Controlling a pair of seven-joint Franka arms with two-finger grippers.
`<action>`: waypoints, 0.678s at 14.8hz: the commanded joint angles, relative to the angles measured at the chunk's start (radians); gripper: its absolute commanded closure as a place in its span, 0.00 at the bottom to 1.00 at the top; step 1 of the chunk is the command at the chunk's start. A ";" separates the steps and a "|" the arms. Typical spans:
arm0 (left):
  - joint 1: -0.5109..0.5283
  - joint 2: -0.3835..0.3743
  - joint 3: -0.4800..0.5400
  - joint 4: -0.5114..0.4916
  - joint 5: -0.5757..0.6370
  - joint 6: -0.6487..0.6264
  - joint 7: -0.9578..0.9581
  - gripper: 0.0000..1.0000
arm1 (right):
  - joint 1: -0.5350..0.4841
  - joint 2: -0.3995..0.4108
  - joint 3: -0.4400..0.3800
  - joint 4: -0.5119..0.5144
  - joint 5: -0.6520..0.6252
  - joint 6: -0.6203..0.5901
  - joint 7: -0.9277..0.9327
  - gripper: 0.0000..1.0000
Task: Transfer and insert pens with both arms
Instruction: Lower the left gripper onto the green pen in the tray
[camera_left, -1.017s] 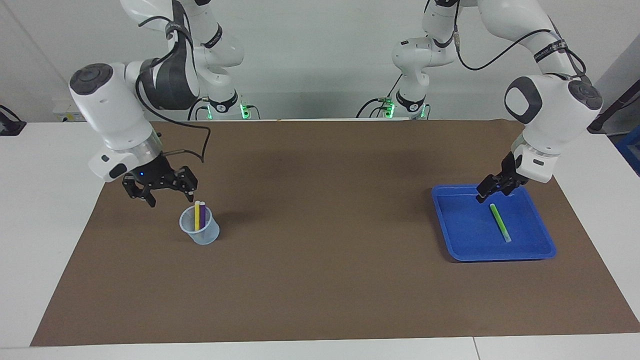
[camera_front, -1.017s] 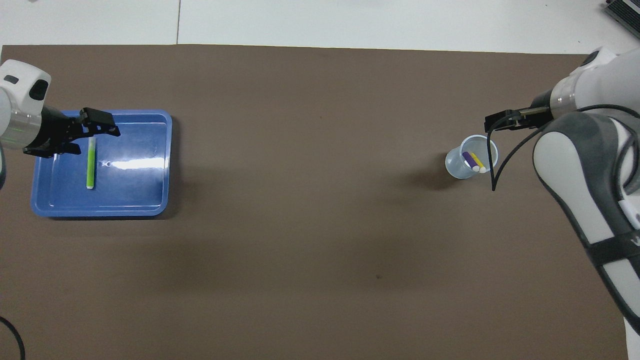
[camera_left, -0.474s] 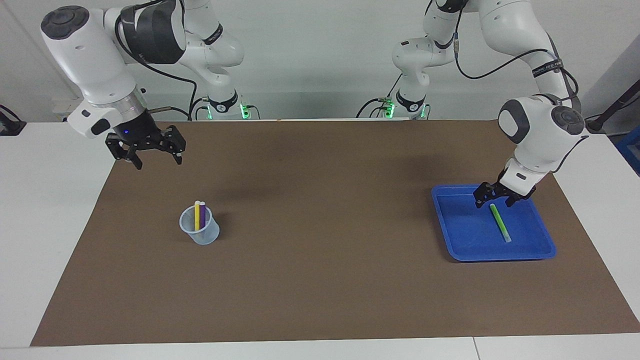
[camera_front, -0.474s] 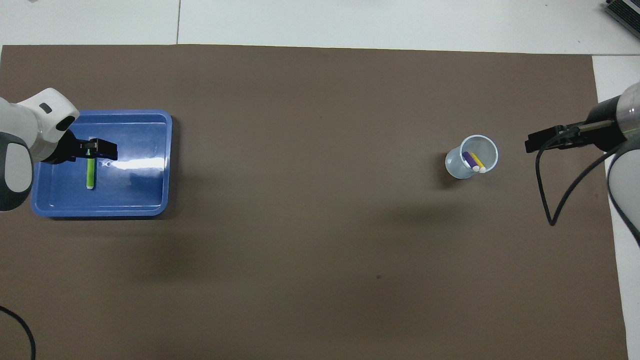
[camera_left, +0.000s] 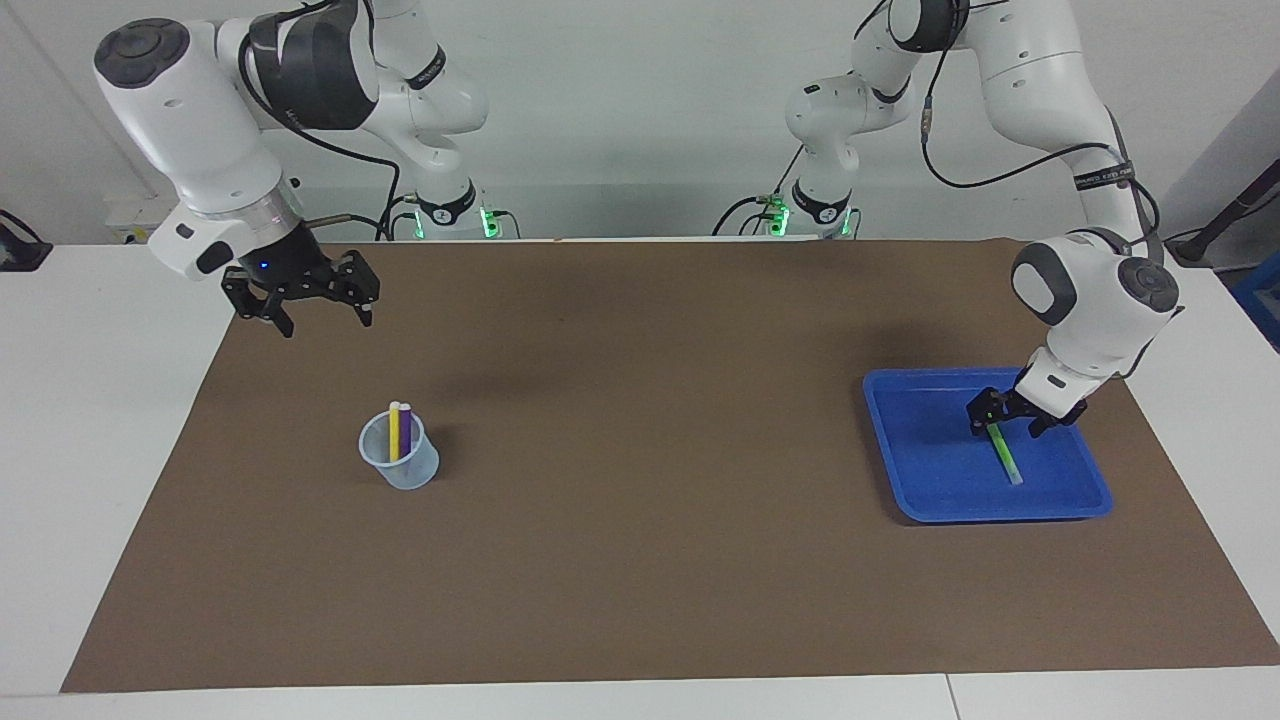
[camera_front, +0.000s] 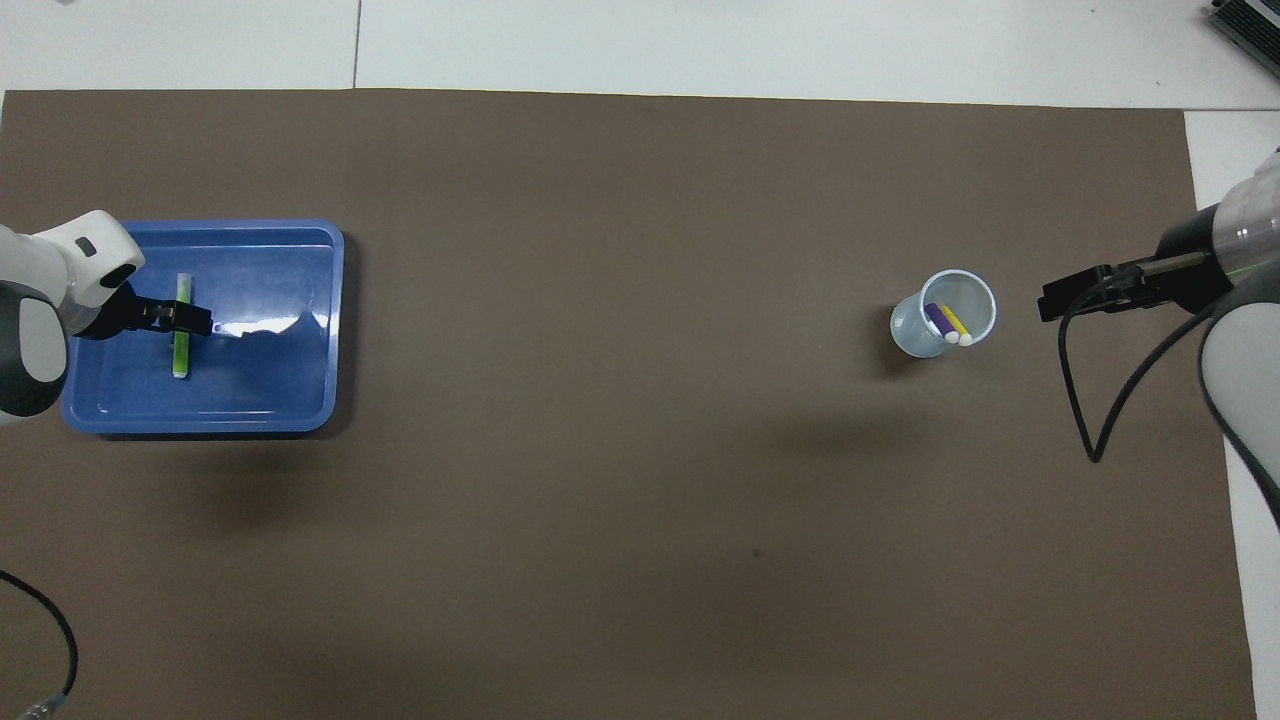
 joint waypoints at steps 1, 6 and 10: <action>0.010 -0.010 -0.009 -0.064 0.019 0.088 0.011 0.05 | -0.007 -0.012 0.000 -0.015 -0.020 0.002 -0.027 0.00; 0.004 0.007 -0.009 -0.067 0.019 0.122 0.006 0.11 | -0.012 -0.015 -0.001 -0.027 -0.020 0.011 -0.028 0.00; 0.006 0.012 -0.009 -0.073 0.019 0.127 0.006 0.24 | -0.012 -0.022 -0.004 -0.041 -0.041 0.011 -0.028 0.00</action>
